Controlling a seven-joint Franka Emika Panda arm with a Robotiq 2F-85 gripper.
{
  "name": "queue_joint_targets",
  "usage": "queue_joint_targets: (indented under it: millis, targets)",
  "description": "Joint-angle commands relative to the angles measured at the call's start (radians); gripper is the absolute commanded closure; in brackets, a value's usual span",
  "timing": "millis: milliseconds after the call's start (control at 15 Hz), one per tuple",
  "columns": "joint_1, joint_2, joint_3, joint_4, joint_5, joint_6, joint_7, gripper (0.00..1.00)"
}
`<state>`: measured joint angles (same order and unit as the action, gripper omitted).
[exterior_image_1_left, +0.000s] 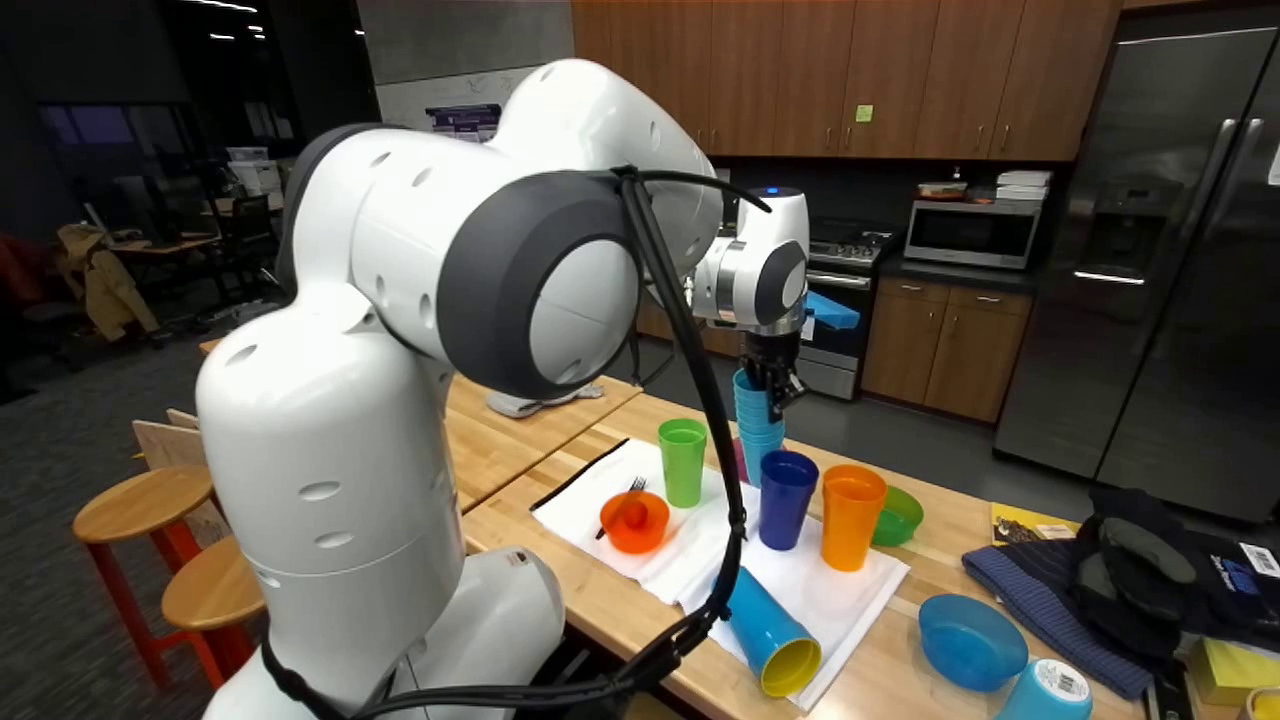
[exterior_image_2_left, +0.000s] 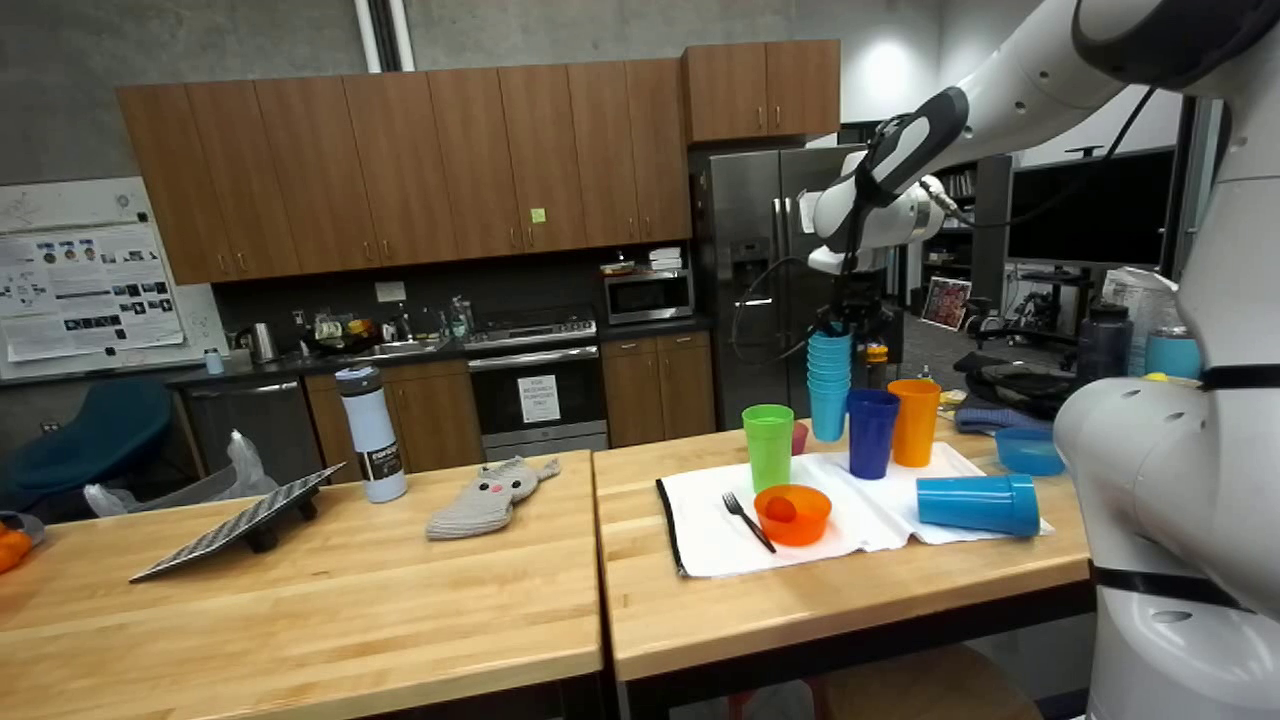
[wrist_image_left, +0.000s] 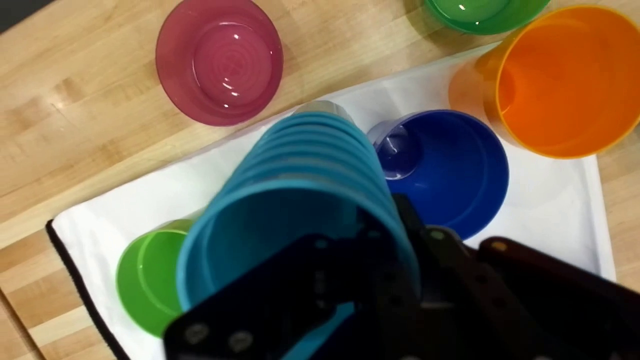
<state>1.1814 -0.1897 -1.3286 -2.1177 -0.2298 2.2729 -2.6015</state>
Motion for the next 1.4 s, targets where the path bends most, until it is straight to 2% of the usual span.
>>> queue_joint_targets:
  millis: [0, 333, 400, 533, 933, 1333]
  targets:
    - [0.074, -0.012, -0.024, 0.066, -0.013, -0.013, 0.000, 0.98]
    - [0.137, -0.021, -0.039, 0.120, -0.033, -0.009, -0.001, 0.98]
    - [0.134, 0.031, -0.029, 0.150, 0.018, -0.010, 0.000, 0.98]
    - [0.149, 0.042, -0.032, 0.163, 0.020, 0.005, 0.010, 0.98]
    - [0.300, 0.097, -0.107, 0.228, 0.049, -0.008, 0.002, 0.98]
    - [0.396, 0.112, -0.121, 0.244, 0.026, -0.017, 0.002, 0.98]
